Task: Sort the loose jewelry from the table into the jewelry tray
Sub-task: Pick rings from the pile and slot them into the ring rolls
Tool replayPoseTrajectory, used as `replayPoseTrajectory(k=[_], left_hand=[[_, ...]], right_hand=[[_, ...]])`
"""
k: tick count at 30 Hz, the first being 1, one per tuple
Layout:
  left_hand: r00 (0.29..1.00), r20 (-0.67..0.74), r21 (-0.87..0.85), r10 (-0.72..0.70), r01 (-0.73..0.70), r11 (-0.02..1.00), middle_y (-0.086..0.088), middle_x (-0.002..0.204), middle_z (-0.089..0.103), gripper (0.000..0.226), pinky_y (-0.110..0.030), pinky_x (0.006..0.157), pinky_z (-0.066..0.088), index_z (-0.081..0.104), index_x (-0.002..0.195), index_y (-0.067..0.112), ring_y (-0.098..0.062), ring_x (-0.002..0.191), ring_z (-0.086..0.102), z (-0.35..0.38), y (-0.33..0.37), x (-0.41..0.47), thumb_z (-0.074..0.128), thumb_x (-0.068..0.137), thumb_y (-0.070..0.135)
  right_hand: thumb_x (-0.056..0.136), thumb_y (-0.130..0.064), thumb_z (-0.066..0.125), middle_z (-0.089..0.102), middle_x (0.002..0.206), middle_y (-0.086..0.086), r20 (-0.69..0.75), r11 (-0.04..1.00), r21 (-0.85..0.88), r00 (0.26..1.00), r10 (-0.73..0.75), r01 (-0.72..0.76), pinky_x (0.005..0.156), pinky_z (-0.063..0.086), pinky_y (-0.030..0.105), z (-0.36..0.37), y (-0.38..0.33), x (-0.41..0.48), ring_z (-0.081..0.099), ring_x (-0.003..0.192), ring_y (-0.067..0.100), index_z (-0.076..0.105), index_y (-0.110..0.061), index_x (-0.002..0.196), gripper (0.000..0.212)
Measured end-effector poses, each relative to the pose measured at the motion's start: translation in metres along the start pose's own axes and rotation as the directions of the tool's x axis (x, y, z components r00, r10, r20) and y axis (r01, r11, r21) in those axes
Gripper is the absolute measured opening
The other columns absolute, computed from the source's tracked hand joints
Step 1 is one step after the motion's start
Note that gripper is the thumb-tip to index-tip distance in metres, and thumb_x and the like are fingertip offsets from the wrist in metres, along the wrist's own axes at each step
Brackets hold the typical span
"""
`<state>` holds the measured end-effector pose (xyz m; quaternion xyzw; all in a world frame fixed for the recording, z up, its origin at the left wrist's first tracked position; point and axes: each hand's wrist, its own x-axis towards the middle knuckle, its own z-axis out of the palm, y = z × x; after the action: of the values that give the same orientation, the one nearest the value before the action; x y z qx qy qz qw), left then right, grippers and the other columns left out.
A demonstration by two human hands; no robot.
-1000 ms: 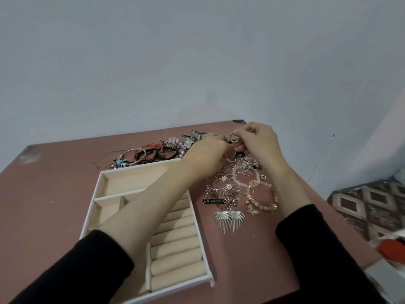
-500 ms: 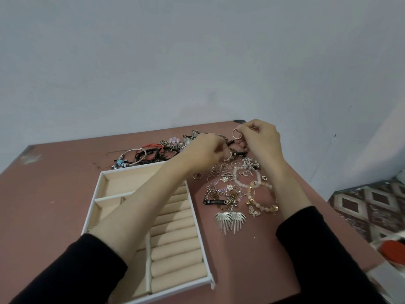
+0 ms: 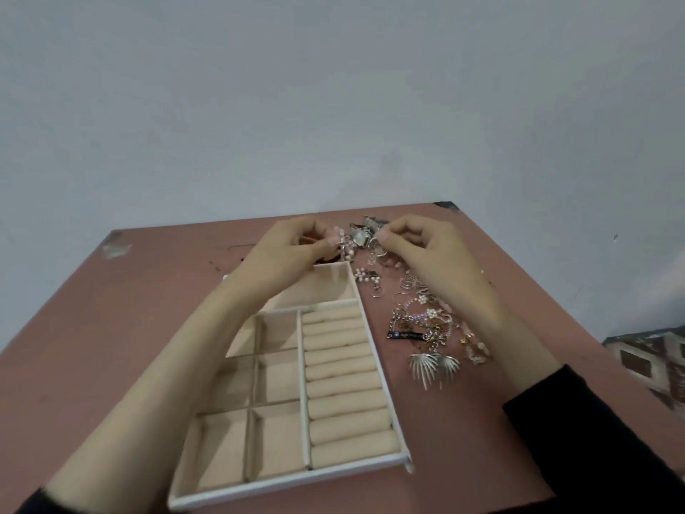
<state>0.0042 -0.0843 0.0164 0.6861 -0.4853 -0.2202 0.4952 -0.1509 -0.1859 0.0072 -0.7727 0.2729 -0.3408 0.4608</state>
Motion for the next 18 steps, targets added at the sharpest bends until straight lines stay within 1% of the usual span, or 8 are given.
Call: replayPoseTrajectory(k=[1,4,7,9,12,14,16,18], left_hand=[[1.000,-0.025,0.000,-0.011,0.011,1.000,0.005,0.073,0.059,0.012,-0.016,0.063,0.042,0.059,0.079,0.017,0.000,0.064,0.052,-0.009,-0.005,-0.006,0.057,0.089,0.013],[0.997,-0.065,-0.043,-0.052,0.049,0.998,-0.006,0.081,0.060,0.008,-0.026,0.074,0.044,0.062,0.081,0.015,-0.013,0.074,0.054,-0.027,-0.020,-0.020,0.059,0.088,0.014],[0.991,-0.079,-0.264,-0.109,0.085,0.961,-0.009,0.078,0.060,0.011,-0.024,0.072,0.050,0.060,0.078,0.011,-0.019,0.076,0.057,-0.031,-0.027,-0.026,0.057,0.087,0.006],[0.992,-0.039,-0.433,-0.124,0.095,0.896,-0.014,0.085,0.062,0.011,-0.023,0.071,0.057,0.058,0.081,0.005,-0.022,0.082,0.064,-0.030,-0.026,-0.027,0.051,0.089,0.001],[0.989,0.005,-0.603,-0.149,0.122,0.788,-0.016,0.089,0.065,0.013,-0.029,0.079,0.056,0.056,0.080,0.004,-0.021,0.082,0.071,-0.030,-0.025,-0.027,0.048,0.090,0.001],[0.986,0.016,-0.658,-0.169,0.137,0.741,-0.016,0.092,0.065,0.010,-0.029,0.077,0.058,0.057,0.083,0.001,-0.022,0.081,0.072,-0.030,-0.026,-0.027,0.048,0.089,0.002],[0.982,0.039,-0.690,-0.186,0.161,0.706,-0.016,0.097,0.065,0.011,-0.026,0.068,0.059,0.058,0.092,-0.001,-0.022,0.079,0.072,-0.030,-0.026,-0.028,0.049,0.089,0.004],[0.974,0.061,-0.713,-0.217,0.195,0.674,-0.016,0.101,0.065,0.012,-0.022,0.060,0.056,0.060,0.091,0.000,-0.023,0.076,0.072,-0.031,-0.025,-0.028,0.049,0.088,0.005]], right_hand=[[0.088,-0.021,0.062,0.071,0.078,0.000,0.045,0.999,-0.012,0.998,-0.039,0.040,0.057,0.048,0.012,0.006,-0.004,-0.005,0.065,0.066,0.006,0.068,-0.019,0.086,0.007],[0.086,-0.016,0.065,0.072,0.076,-0.004,0.190,0.982,-0.062,0.968,-0.165,0.179,0.061,0.046,0.013,0.024,-0.012,-0.015,0.060,0.065,0.000,0.070,-0.019,0.082,0.007],[0.084,-0.015,0.068,0.069,0.074,-0.009,0.285,0.950,-0.132,0.929,-0.236,0.282,0.063,0.044,0.016,0.039,-0.011,-0.019,0.057,0.064,-0.004,0.072,-0.019,0.081,0.006],[0.082,-0.015,0.070,0.067,0.073,-0.010,0.316,0.932,-0.168,0.913,-0.258,0.321,0.062,0.039,0.011,0.046,-0.006,-0.019,0.057,0.066,-0.004,0.073,-0.017,0.081,0.004],[0.080,-0.016,0.072,0.063,0.071,-0.015,0.347,0.901,-0.228,0.896,-0.279,0.369,0.062,0.036,0.007,0.051,0.000,-0.018,0.056,0.068,-0.002,0.075,-0.018,0.080,0.003],[0.079,-0.017,0.073,0.062,0.069,-0.017,0.352,0.888,-0.252,0.891,-0.285,0.384,0.061,0.036,0.006,0.053,0.001,-0.017,0.055,0.068,-0.002,0.075,-0.019,0.079,0.003],[0.079,-0.017,0.073,0.061,0.067,-0.018,0.353,0.885,-0.258,0.891,-0.287,0.387,0.061,0.036,0.006,0.053,0.001,-0.016,0.055,0.068,-0.003,0.076,-0.020,0.077,0.004],[0.078,-0.018,0.073,0.061,0.068,-0.017,0.357,0.876,-0.260,0.883,-0.304,0.407,0.063,0.036,0.007,0.053,0.003,-0.015,0.054,0.070,-0.002,0.076,-0.019,0.076,0.004]])
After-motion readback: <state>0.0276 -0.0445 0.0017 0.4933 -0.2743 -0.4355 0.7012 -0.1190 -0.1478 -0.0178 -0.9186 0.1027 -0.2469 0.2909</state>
